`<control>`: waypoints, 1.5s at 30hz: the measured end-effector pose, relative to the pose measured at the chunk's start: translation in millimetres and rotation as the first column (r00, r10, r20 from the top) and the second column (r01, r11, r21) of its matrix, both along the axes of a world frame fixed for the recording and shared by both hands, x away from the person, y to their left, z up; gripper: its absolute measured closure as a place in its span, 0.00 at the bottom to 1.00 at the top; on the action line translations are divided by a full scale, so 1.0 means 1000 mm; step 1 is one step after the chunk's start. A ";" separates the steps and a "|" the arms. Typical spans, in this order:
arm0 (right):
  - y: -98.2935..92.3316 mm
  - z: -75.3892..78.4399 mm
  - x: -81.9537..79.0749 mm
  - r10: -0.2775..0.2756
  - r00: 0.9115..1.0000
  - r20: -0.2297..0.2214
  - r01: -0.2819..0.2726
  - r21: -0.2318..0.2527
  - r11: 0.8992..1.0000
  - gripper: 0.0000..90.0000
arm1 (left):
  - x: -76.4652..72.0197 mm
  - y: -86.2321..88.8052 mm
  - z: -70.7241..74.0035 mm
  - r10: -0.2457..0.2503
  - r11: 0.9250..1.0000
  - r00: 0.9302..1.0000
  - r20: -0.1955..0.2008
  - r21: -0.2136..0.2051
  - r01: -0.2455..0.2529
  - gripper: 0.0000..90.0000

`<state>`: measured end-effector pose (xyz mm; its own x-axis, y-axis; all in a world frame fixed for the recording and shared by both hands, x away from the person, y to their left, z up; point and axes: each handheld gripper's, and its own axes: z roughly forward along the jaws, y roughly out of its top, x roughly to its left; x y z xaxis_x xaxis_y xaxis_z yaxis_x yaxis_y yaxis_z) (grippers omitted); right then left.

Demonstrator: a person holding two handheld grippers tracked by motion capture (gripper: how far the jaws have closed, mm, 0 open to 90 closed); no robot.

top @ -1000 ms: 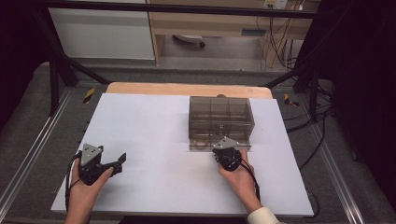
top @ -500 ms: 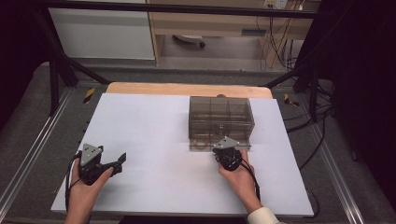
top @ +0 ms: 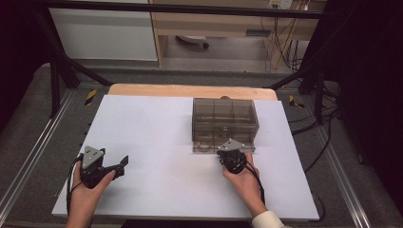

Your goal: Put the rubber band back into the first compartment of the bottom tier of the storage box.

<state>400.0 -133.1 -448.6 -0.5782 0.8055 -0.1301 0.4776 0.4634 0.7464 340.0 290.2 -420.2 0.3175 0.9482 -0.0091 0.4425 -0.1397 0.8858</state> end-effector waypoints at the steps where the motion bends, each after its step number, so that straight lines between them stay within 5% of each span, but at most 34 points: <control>1: 0.000 0.000 0.000 0.002 1.000 0.001 -0.002 -0.001 1.000 1.00 | 0.000 0.000 0.000 0.000 1.000 1.000 0.000 0.000 0.000 0.10; 45: -0.007 -0.001 0.006 -0.029 0.999 0.016 0.028 0.066 0.997 1.00 | 0.000 0.000 0.000 0.001 1.000 1.000 -0.001 -0.002 -0.001 0.10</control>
<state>406.1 -140.3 -449.1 -0.5529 0.8288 -0.0856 0.4772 0.3993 0.7828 340.3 290.3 -420.5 0.3166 0.9485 -0.0110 0.4431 -0.1377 0.8858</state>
